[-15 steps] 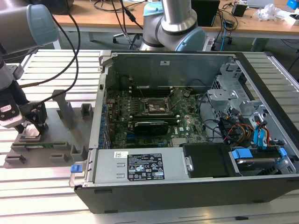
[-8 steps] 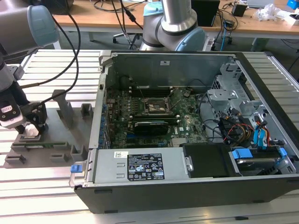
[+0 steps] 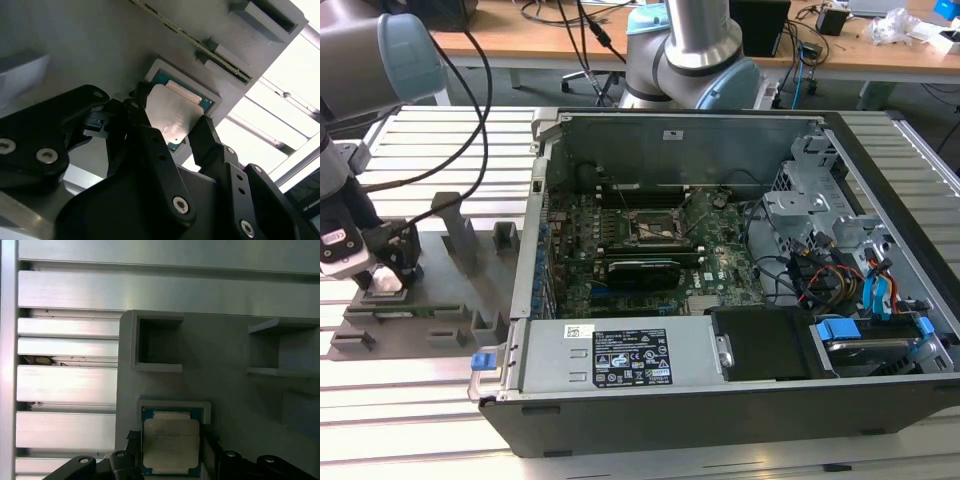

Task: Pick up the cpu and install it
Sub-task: 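Pick up the cpu and move it towards the insertion slot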

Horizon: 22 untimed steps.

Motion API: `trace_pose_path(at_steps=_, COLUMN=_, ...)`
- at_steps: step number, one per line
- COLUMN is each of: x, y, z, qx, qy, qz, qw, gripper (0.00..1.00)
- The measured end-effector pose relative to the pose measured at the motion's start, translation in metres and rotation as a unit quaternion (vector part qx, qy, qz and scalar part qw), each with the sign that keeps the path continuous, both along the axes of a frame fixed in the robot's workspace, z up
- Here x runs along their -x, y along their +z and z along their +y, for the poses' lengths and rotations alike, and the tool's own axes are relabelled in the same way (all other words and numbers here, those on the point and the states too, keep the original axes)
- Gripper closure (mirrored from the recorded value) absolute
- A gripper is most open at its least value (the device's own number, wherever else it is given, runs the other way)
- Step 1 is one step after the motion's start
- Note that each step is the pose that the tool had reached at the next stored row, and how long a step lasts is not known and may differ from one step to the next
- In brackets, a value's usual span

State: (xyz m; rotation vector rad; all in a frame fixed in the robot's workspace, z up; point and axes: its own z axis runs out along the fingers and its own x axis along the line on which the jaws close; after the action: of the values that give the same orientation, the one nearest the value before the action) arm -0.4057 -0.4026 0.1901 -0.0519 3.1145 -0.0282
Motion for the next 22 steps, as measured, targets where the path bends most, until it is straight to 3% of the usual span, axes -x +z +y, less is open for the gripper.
trace_pose_path(at_steps=22, x=-0.0033, y=-0.0012, z=-0.0001, qx=0.0000, qy=0.000, qz=0.0001, qw=1.0000, gripper=0.45)
